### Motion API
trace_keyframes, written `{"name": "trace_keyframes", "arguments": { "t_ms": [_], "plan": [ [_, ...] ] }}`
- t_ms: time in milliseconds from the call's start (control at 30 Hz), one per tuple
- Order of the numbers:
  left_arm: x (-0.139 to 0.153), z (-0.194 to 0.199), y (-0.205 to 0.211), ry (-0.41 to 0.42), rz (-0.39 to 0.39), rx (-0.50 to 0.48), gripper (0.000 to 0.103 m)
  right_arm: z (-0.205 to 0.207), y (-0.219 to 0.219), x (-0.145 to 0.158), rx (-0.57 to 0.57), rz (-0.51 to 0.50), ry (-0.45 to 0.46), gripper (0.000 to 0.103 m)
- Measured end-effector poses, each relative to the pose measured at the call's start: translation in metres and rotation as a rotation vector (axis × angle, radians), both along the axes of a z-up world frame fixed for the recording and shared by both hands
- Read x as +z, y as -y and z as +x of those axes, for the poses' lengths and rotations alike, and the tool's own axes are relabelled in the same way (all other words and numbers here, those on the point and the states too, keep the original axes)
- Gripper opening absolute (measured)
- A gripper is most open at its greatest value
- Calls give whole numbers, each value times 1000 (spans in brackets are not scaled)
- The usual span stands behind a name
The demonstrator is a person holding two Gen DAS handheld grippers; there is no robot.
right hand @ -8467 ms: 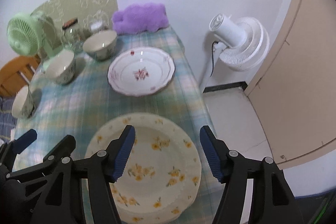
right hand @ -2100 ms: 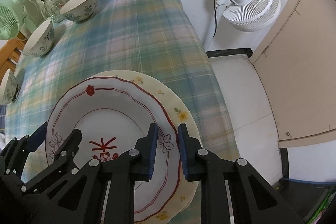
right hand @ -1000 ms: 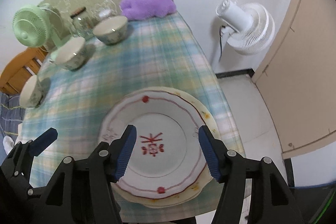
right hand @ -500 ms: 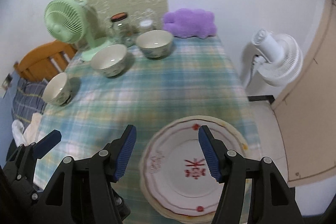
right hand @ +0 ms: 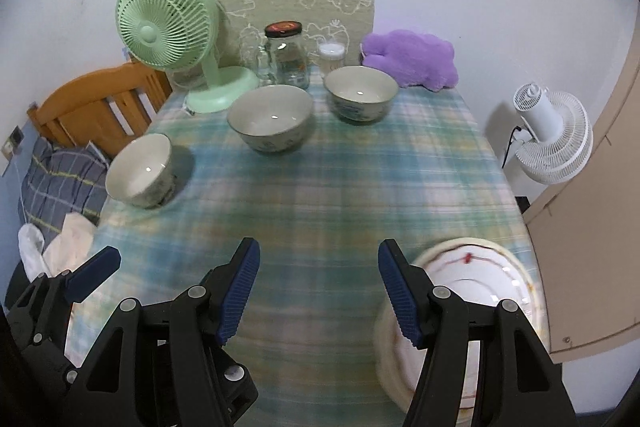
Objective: Organize plates and bowls
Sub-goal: 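Move the right gripper to the large grey bowl with dark rim, then grasp the rim of the grey bowl with the right gripper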
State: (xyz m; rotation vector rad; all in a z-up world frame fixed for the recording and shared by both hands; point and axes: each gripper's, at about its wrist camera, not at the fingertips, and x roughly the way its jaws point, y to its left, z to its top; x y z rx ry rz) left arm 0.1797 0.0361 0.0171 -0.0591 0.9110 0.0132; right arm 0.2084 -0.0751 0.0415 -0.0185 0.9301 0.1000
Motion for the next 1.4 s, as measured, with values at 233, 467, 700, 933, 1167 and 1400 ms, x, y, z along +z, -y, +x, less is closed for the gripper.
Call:
{"name": "trace_keyframes", "arguments": {
  "t_ms": [233,467,700,933,1167,1400],
  "plan": [
    [-8,16,-54,-2,38,-35,89,9,-59,-11,-63,14,-1,65],
    [-17,39,-94,-4,47,-52,86,28,-103,-22,-95,16,-7,66],
    [-23,67,-129,29,63,-20,86,53,-137,-29,-103,41,38,66],
    [-43,96,-164,-1,57,34,79,86,-169,-45,-75,62,22,66],
    [-64,123,-186,-28,23,47,63,117,-193,-66,-70,69,2,64],
    [-79,139,-192,-43,5,39,38,141,-204,-88,-51,70,-53,38]
  ]
}}
